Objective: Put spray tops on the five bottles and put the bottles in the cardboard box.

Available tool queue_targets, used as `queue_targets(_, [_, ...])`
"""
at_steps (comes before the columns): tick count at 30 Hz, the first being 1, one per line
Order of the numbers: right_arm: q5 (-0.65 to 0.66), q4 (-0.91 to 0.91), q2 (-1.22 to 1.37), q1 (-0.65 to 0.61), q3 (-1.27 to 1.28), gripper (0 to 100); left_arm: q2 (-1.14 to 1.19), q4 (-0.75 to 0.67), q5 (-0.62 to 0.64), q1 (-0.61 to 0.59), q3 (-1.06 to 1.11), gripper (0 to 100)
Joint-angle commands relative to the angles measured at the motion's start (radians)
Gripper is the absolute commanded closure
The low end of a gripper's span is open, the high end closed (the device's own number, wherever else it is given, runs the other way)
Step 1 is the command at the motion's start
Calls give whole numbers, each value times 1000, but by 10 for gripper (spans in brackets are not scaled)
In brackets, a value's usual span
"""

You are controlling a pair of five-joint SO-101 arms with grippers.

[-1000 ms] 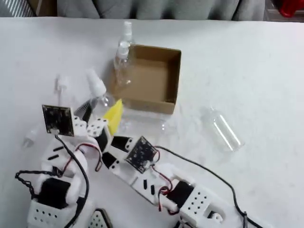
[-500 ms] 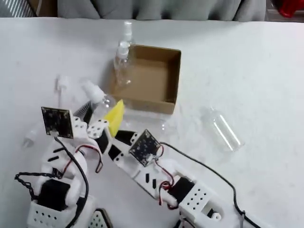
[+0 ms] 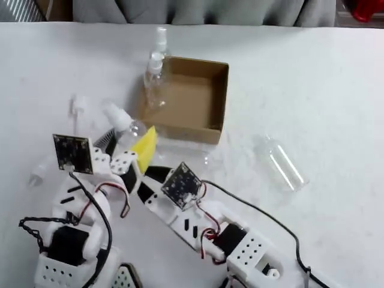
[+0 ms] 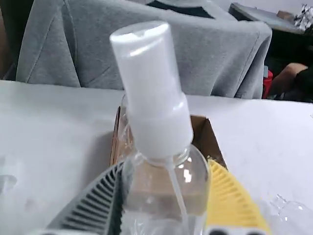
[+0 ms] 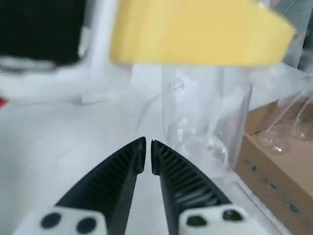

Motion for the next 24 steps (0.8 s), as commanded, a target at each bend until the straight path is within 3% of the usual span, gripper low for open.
queue_targets(1, [60,44,4,-16,-20,984,-10,-127,-2,-41,0,980])
queue_targets(5, [69,51,4,-16,-18,984,-10,-193,-5,-88,12,980])
queue_targets(11, [72,56,12,-12,-15,984,-10,-290,-126,-87,40,980])
queue_targets(17, [72,56,12,-12,-14,984,4,-358,-129,-87,32,980])
queue_targets(24, [72,56,10,-12,-14,984,283,-393,-129,-88,-129,980])
